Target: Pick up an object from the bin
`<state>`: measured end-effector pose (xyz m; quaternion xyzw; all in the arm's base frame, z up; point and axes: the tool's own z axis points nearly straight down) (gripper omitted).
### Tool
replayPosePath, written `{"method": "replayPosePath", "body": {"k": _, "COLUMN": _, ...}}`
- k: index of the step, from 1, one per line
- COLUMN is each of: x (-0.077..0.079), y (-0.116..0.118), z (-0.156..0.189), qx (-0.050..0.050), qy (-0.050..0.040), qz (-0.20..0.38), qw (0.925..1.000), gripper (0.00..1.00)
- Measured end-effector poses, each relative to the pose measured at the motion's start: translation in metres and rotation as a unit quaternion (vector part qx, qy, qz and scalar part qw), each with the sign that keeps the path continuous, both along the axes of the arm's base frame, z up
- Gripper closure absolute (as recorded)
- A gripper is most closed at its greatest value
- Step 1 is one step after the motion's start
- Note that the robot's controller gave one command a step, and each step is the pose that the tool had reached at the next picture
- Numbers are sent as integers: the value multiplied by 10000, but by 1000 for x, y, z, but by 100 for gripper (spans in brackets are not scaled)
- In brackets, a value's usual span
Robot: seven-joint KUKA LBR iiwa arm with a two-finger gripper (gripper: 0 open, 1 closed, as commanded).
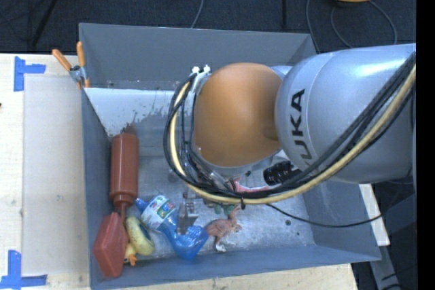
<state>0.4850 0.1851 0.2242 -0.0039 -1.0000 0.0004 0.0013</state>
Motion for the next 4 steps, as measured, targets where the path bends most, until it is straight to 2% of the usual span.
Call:
{"method": "replayPosePath", "body": {"k": 1, "x": 0, "y": 0, "z": 0, "qx": 0, "qy": 0, "qz": -3, "qw": 10000, "gripper": 0}}
{"method": "replayPosePath", "body": {"k": 2, "x": -5, "y": -13, "z": -71, "qx": 7, "qy": -20, "qz": 187, "qw": 9998, "gripper": 0}}
{"method": "replayPosePath", "body": {"k": 3, "x": -7, "y": -21, "z": -100, "qx": -1, "qy": -14, "qz": 27, "qw": 10000, "gripper": 0}}
{"method": "replayPosePath", "body": {"k": 4, "x": -4, "y": -39, "z": -84, "qx": -1, "qy": -10, "qz": -502, "qw": 9987, "gripper": 0}}
